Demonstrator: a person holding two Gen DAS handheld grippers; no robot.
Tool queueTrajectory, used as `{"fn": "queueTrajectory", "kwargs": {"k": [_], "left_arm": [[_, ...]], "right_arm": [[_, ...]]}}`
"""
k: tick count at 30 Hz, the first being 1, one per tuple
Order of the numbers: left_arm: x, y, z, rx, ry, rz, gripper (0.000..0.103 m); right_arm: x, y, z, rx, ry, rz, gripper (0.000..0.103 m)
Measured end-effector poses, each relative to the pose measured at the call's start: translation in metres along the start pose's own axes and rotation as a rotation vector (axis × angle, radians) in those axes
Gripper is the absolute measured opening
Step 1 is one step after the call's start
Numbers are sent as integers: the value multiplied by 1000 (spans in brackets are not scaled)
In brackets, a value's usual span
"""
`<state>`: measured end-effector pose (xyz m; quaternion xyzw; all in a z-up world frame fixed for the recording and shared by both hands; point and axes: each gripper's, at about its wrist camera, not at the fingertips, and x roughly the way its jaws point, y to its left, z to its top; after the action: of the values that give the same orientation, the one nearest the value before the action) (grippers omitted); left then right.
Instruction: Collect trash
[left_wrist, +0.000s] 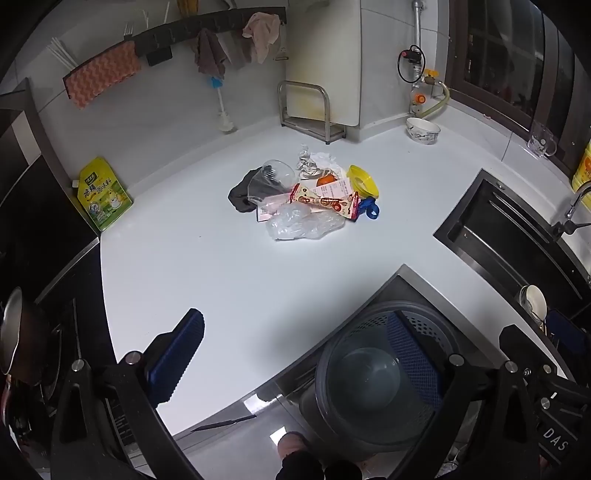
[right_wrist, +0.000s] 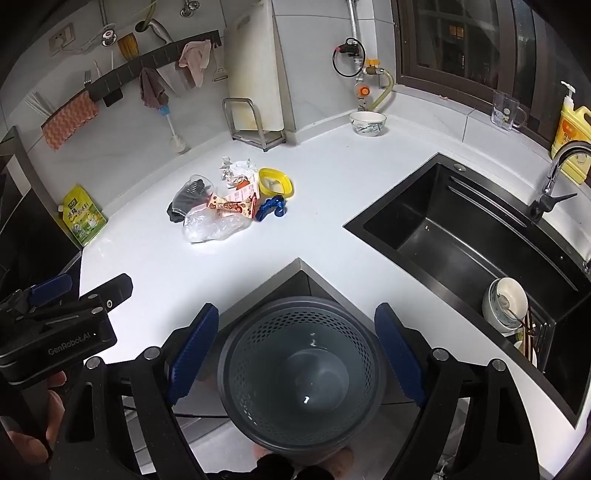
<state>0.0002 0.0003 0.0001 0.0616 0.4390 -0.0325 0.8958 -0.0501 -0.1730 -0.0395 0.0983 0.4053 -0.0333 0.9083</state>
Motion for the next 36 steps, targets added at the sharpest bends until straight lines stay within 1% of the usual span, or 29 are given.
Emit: {"fn": "queueTrajectory", "kwargs": {"k": [16,19,36], "left_arm": [[-7,0,0,7,3,-5,97],[-10,0,-5,6,5,-4,97],[-9,2,-9,3,2,-9,97]], "right_arm": [[-4,2,0,-5,-5,-1,82],[-7,5,1,-7,-4,-1,82],[-6,6,0,-12,-8,-5,82]]}}
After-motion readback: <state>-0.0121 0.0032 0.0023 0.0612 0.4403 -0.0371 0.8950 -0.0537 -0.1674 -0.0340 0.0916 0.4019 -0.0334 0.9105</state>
